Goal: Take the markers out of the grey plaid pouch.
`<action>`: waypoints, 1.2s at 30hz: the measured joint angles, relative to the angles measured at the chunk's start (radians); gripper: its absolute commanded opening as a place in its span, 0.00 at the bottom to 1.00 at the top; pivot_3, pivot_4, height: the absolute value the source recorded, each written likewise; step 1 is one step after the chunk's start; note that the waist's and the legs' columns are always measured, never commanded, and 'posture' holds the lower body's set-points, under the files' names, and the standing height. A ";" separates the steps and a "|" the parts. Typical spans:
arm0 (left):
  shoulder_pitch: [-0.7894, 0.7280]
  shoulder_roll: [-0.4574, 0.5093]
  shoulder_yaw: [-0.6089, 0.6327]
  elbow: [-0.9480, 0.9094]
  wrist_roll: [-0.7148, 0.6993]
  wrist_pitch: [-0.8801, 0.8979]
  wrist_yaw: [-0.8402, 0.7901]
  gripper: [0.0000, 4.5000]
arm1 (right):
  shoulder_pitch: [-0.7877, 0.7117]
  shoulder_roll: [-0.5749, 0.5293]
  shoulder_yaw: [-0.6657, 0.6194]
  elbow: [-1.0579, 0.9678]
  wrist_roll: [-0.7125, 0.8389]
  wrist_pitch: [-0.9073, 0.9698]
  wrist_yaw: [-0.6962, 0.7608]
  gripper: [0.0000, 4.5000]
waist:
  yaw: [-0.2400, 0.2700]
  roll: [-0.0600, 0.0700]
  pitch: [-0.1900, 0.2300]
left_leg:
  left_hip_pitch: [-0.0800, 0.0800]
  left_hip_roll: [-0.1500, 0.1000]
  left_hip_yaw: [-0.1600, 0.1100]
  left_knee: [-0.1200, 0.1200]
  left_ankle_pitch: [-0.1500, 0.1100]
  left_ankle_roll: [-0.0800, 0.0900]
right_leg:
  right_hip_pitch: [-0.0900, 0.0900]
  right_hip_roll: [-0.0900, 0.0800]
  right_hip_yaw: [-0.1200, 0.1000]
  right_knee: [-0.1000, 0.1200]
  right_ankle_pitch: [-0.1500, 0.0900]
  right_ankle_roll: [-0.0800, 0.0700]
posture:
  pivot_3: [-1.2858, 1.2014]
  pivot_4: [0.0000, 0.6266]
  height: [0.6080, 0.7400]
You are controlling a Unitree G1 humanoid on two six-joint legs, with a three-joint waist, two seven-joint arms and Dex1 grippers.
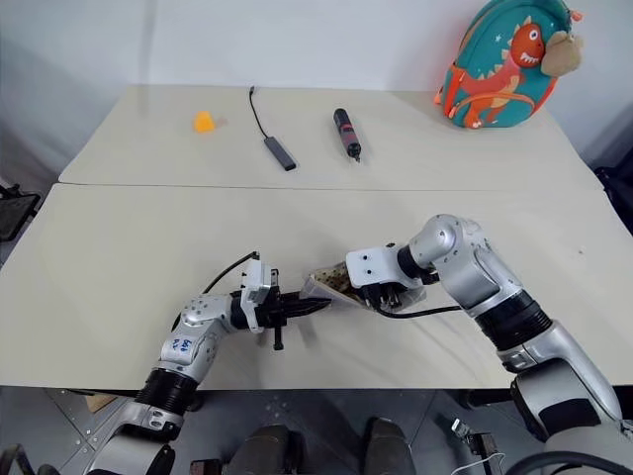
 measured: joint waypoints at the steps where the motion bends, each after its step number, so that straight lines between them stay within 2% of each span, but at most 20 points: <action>1: 0.000 0.000 0.000 -0.001 0.000 0.000 -0.001 0.00 | 0.012 0.000 -0.023 -0.001 0.030 -0.017 0.009 0.24 | 0.000 0.000 0.000 | 0.000 0.000 -0.001 0.000 0.000 0.000 | 0.000 0.000 -0.001 -0.001 0.000 0.000 | 0.52 0.24 1.00; 4: 0.000 0.001 0.003 -0.003 -0.001 0.000 -0.002 0.00 | 0.050 -0.009 -0.090 0.002 0.124 -0.075 0.042 0.24 | 0.001 0.000 0.000 | -0.002 0.000 -0.001 0.000 0.000 0.000 | 0.000 0.000 -0.002 -0.002 0.000 0.000 | 0.52 0.24 1.00; 11: 0.001 -0.001 0.006 -0.005 -0.001 -0.001 -0.001 0.00 | 0.093 -0.030 -0.235 0.093 0.334 -0.340 0.138 0.24 | 0.000 0.000 0.000 | -0.002 0.000 -0.001 -0.001 0.000 0.000 | 0.001 0.000 -0.003 -0.003 0.000 0.000 | 0.52 0.24 1.00; 15: 0.001 -0.002 0.012 -0.006 -0.004 -0.001 0.007 0.00 | 0.094 -0.030 -0.288 0.123 0.435 -0.325 0.142 0.24 | 0.001 0.000 0.000 | -0.002 0.000 -0.002 -0.001 0.000 0.000 | 0.001 0.000 -0.004 -0.003 0.000 0.000 | 0.52 0.24 1.00; 20: 0.018 -0.003 0.011 -0.015 -0.011 0.000 0.013 0.00 | 0.116 -0.020 -0.432 0.058 0.654 -0.135 0.110 0.24 | 0.001 0.000 0.001 | -0.002 0.001 -0.004 -0.001 0.000 0.000 | 0.001 0.000 -0.005 -0.004 0.000 0.000 | 0.52 0.24 1.00; 25: 0.024 0.012 0.014 -0.028 -0.019 0.015 0.014 0.00 | 0.181 -0.033 -0.466 -0.082 0.792 0.071 0.065 0.24 | 0.002 0.001 0.001 | -0.002 0.005 -0.005 -0.001 0.000 0.000 | 0.002 0.000 -0.005 -0.004 0.000 0.000 | 0.52 0.24 1.00; 28: 0.029 0.024 0.013 -0.046 -0.025 0.032 0.007 0.00 | 0.176 -0.029 -0.517 -0.125 0.887 0.201 -0.018 0.24 | 0.001 0.001 0.001 | -0.002 0.005 -0.005 -0.001 0.000 0.000 | 0.002 0.000 -0.005 -0.004 0.000 0.000 | 0.52 0.24 1.00; 31: 0.044 0.046 0.018 -0.072 -0.041 0.062 0.001 0.00 | 0.114 -0.028 -0.606 -0.087 0.996 0.367 -0.162 0.24 | 0.000 0.002 0.001 | -0.002 0.006 -0.005 -0.001 0.000 0.000 | 0.002 0.000 -0.005 -0.005 0.000 0.000 | 0.52 0.24 1.00; 34: 0.065 0.071 0.031 -0.106 -0.063 0.097 -0.006 0.00 | 0.027 -0.113 -0.682 0.012 1.042 0.515 -0.253 0.24 | 0.005 0.004 0.003 | -0.003 0.006 -0.006 -0.002 0.000 0.000 | 0.002 -0.001 -0.006 -0.005 0.000 -0.001 | 0.52 0.24 1.00; 36: 0.079 0.087 0.046 -0.122 -0.074 0.110 -0.008 0.00 | 0.027 -0.185 -0.684 0.055 1.006 0.552 -0.263 0.24 | 0.012 0.005 0.003 | -0.003 0.006 -0.007 -0.003 -0.001 0.000 | 0.002 0.000 -0.007 -0.007 0.000 -0.001 | 0.52 0.24 1.00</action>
